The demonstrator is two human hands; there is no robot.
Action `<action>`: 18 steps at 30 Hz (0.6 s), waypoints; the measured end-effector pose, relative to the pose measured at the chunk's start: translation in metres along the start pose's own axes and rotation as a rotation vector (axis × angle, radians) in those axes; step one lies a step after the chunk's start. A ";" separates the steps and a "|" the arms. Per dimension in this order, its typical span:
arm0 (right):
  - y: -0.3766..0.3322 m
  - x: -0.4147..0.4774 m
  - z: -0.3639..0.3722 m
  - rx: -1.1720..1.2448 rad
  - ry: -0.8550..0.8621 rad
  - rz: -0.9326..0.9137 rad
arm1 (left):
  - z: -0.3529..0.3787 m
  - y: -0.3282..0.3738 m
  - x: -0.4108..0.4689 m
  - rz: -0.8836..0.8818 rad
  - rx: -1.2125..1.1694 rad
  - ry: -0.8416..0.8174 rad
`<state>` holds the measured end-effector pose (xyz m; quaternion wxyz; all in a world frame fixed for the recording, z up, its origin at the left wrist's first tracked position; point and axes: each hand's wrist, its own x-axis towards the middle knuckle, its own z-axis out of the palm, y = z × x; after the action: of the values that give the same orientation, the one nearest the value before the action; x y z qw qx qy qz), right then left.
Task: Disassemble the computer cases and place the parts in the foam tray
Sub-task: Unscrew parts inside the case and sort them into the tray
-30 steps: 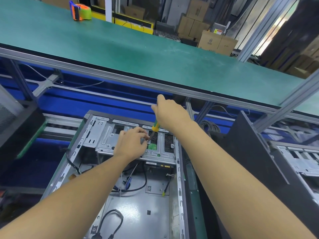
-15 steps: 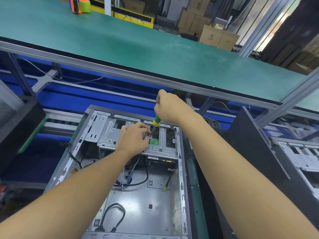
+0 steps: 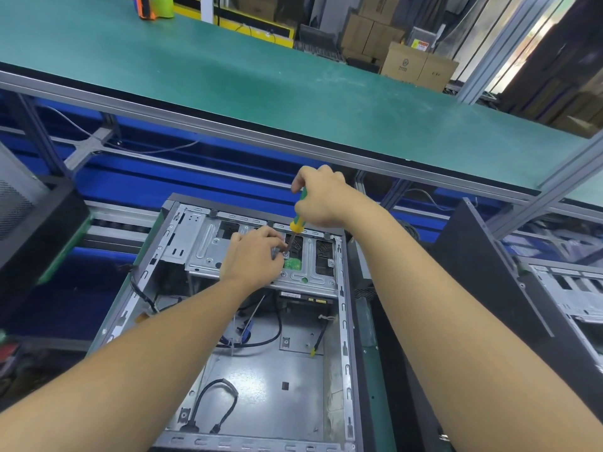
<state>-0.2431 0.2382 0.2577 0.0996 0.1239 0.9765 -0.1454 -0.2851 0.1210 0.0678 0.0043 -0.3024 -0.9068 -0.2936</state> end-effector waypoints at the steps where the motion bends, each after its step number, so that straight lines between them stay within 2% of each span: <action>1: 0.000 -0.001 0.000 -0.018 -0.015 0.020 | 0.000 0.000 0.000 0.001 -0.001 0.000; 5: 0.001 -0.001 0.008 -0.184 0.156 0.120 | 0.001 0.000 0.000 0.009 -0.003 0.009; 7: 0.001 -0.001 0.010 -0.166 0.226 0.067 | 0.001 0.000 0.000 0.005 0.000 0.009; 10: 0.001 0.000 0.007 -0.062 0.164 -0.015 | 0.001 0.000 0.000 0.005 -0.002 0.010; 13: -0.001 -0.001 0.001 0.047 0.025 -0.006 | 0.002 -0.001 0.000 0.006 0.001 0.014; 15: -0.002 -0.001 0.002 -0.026 0.029 0.028 | 0.002 -0.001 0.000 0.005 0.001 0.014; 18: -0.002 0.001 0.007 -0.201 0.149 0.133 | 0.002 -0.002 0.001 0.009 -0.007 0.015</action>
<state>-0.2434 0.2341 0.2520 0.0479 0.1881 0.9805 -0.0306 -0.2867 0.1218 0.0651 0.0113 -0.3041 -0.9044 -0.2991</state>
